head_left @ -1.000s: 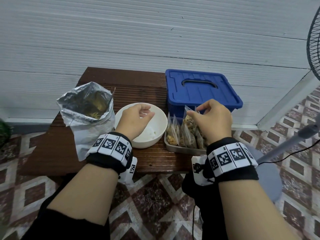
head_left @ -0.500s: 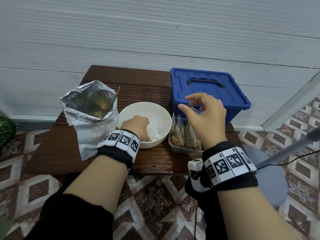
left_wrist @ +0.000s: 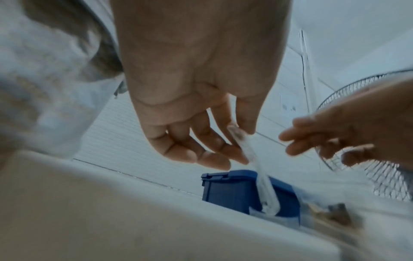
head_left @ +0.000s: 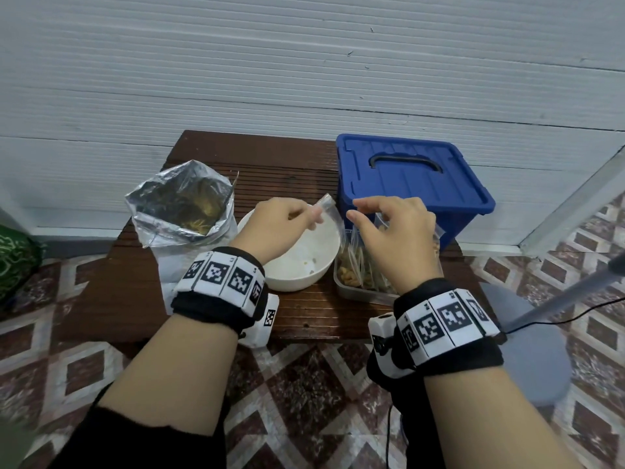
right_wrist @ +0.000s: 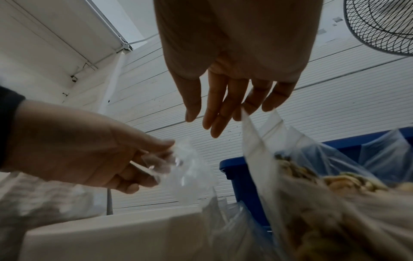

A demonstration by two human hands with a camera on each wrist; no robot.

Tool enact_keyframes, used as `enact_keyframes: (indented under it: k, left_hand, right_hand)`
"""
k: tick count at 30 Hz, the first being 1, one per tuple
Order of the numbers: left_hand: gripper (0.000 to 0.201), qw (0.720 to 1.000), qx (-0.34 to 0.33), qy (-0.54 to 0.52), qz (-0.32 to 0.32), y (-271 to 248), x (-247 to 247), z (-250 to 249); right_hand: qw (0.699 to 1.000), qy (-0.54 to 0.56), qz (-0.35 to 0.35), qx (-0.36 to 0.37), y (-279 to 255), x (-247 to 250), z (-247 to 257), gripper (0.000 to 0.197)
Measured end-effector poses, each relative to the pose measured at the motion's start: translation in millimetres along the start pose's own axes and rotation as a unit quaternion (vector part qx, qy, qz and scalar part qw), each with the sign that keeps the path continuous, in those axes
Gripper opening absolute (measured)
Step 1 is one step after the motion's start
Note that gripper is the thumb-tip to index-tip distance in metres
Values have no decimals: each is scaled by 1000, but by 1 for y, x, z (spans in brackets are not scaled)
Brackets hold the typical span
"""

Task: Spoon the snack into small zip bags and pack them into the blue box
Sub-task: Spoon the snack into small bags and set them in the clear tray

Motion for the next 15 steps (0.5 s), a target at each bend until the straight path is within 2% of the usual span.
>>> enact_keyframes:
  k: [2,6,9,13,14,15]
  left_hand:
    - [28,999,-20,-50,8,-5,3,-7]
    - [34,994,-39,-94,33,-8,-2,-14]
    - [36,994,-46,-86,46,-9,-7,-15]
    - [32,994,-43,-80,58,-13,-5,-18]
    - [40,994,-50,-77,62,-13,-3,-19]
    - [62,993,-64,-66,68,-14,-2,-20]
  right_hand:
    - [1000,3,7,-1,0,-3,2,27]
    - [994,110,4,-22,-1,-12,3,34]
    - [988,149,2,-48,-1,-17,2,16]
    - [985,165,-7,-57,0,-13,1,16]
    - [984,167,-7,-60,0,-12,0,18]
    - [984,167,-7,-62,0,-11,0,20]
Point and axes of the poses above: each hand's wrist, its own y-axis towards the middle knuckle, its own x-axis out of the back of the hand, z = x × y, the point moved 5 cm from there along y, towards the middle knuckle, and after that the axes turned 8 degrees about y, right-handed, at the moved point
